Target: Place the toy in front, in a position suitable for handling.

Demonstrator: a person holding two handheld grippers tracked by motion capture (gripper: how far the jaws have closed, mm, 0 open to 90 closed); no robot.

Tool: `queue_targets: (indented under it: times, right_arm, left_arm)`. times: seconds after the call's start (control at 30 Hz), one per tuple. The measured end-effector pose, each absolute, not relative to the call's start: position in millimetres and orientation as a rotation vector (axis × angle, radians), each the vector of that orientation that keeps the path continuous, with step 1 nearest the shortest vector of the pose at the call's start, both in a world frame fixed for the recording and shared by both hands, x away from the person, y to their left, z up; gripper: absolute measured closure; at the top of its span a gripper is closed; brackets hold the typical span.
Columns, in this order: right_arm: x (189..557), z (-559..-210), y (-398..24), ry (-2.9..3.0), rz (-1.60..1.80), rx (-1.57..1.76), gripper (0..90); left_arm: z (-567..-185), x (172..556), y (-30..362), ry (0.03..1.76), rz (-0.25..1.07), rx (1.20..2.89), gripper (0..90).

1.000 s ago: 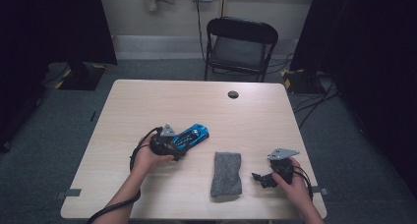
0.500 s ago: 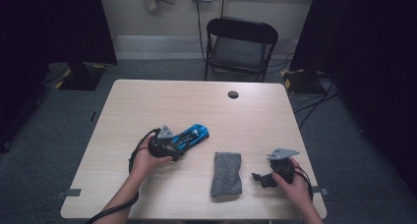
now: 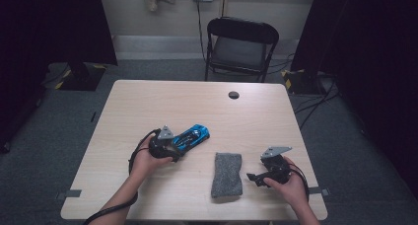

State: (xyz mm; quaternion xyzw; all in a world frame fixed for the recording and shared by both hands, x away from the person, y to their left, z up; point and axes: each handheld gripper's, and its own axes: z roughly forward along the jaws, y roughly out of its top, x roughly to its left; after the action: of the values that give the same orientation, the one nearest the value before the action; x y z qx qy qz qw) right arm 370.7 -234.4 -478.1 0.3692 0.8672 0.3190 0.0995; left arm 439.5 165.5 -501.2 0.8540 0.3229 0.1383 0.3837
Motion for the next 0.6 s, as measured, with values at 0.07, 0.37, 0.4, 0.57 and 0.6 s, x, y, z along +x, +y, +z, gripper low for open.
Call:
queue_targets:
  times: [0.07,0.37,0.4,0.57,0.6]
  right_arm:
    - [370,-467,-225,2.570,0.944,1.066,14.2]
    - [364,-440,-179,2.560,1.003,1.002,14.5]
    - [364,-441,-175,2.562,1.006,1.016,14.5]
    - [364,-445,-158,2.533,1.044,1.069,14.5]
    - [364,-446,-156,2.529,1.040,1.076,14.4]
  left_arm:
    - [-501,440,165,0.823,0.352,2.177,24.5]
    - [-501,439,165,0.823,0.353,2.177,24.5]
    - [-501,439,165,0.824,0.352,2.177,24.5]
    - [-501,439,165,0.823,0.352,2.177,24.5]
    - [-501,439,165,0.824,0.353,2.177,24.4]
